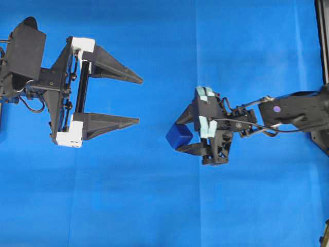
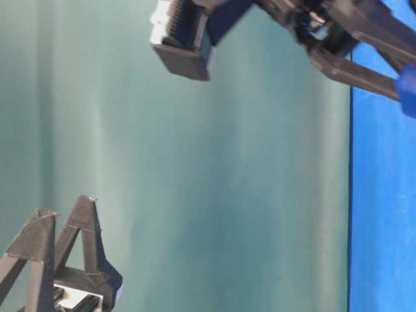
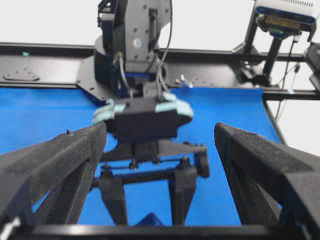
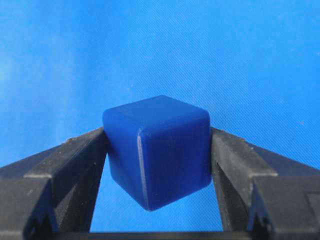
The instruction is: Handover the blue block to the right arm after grasping it with the left arm, then place it in the designated position.
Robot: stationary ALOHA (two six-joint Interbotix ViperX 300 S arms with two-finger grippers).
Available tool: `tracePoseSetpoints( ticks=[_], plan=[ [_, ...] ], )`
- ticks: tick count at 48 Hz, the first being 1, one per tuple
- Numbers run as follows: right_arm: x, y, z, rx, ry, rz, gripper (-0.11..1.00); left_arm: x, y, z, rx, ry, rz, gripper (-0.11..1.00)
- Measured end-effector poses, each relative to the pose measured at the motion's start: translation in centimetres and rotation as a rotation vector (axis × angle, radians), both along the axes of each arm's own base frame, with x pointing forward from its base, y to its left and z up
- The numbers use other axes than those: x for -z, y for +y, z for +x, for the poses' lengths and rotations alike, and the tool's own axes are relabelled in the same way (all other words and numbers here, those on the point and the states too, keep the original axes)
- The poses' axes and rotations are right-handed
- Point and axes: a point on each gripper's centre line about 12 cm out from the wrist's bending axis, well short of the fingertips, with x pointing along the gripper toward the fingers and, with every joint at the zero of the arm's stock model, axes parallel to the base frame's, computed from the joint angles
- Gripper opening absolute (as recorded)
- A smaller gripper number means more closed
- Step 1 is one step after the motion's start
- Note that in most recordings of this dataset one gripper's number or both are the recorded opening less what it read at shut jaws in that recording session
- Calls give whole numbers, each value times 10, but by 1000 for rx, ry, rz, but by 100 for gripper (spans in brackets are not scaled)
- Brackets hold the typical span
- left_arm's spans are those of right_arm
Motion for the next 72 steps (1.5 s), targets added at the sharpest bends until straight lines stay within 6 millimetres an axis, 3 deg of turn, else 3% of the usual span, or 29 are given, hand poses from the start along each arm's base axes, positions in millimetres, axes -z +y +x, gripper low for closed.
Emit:
tracePoseSetpoints(
  ticks=[15, 48, 50, 57, 65, 72],
  plan=[
    [32, -9, 18, 28, 10, 37, 47, 1, 0, 0, 0, 5, 0, 93],
    [36, -10, 24, 29, 18, 33, 48, 1, 0, 0, 0, 4, 6, 93],
    [35, -10, 24, 29, 16, 33, 54, 1, 0, 0, 0, 4, 6, 93],
    [37, -11, 23, 32, 28, 30, 91, 1, 0, 0, 0, 4, 6, 93],
    [35, -11, 22, 33, 38, 20, 85, 1, 0, 0, 0, 4, 6, 93],
    [17, -11, 20, 34, 7, 14, 86, 1, 0, 0, 0, 4, 6, 93]
  ],
)
